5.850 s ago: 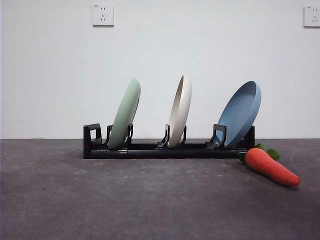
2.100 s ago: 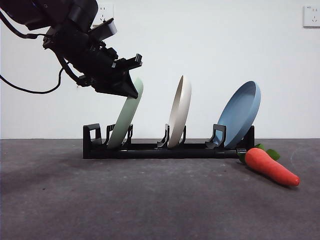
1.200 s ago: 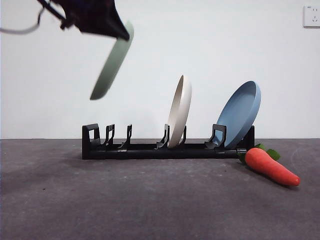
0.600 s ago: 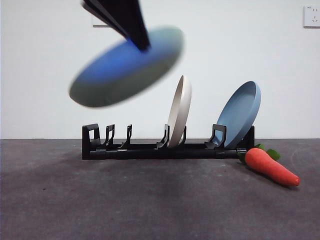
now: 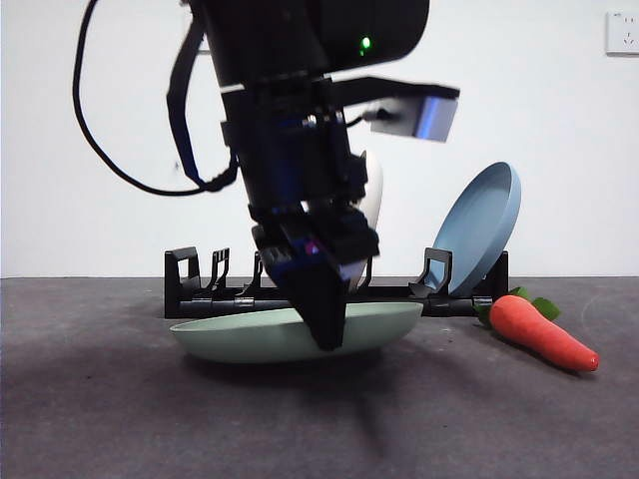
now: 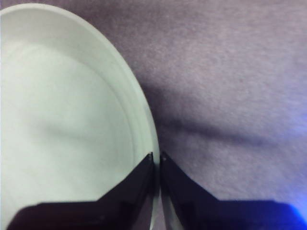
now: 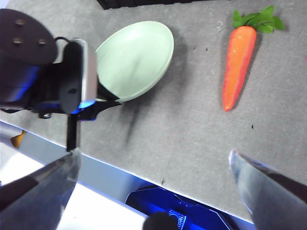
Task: Take the green plate from the plate rack,put the plate on the table,take the carrot from the table,put the carrot in the plate
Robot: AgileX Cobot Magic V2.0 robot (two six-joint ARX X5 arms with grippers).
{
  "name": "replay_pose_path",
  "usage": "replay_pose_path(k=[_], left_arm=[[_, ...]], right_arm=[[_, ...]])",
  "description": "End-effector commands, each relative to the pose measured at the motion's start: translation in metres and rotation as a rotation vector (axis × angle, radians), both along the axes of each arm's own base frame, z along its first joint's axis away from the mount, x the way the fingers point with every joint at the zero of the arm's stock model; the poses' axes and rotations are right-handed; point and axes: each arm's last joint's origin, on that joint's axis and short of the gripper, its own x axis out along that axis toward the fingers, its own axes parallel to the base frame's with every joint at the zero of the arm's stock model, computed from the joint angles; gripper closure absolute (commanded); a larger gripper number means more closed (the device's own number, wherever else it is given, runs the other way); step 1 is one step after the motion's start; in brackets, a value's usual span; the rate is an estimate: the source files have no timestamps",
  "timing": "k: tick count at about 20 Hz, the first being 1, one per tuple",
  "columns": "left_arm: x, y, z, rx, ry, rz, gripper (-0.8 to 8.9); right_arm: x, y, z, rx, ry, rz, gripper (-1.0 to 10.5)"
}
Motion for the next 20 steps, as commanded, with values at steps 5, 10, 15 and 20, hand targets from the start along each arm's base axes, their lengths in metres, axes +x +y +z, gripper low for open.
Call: replay_pose_path(k=[5, 10, 15, 20], left_arm=[[-0.002, -0.002, -0.008, -0.01, 0.062, 0.047, 6.82], [-0.005, -0.002, -0.008, -0.051, 0.139, 0.087, 5.84], [-0.014, 0.008, 0.029, -0.189, 0.154, 0.14, 5.84], [-0.042, 0.047, 0.118, -0.538, 0.092, 0.207, 5.84]], right_arm=[[0.017, 0.001, -0.001, -0.008, 0.004, 0.004, 4.1], [0.053, 0.004, -0.01, -0.016, 0.06, 0.001, 4.1], [0.106, 0.006, -0.029, -0.07, 0.068, -0.052, 4.1], [0.167, 0.023, -0.072, -0.141, 0.111, -0.064, 4.1]])
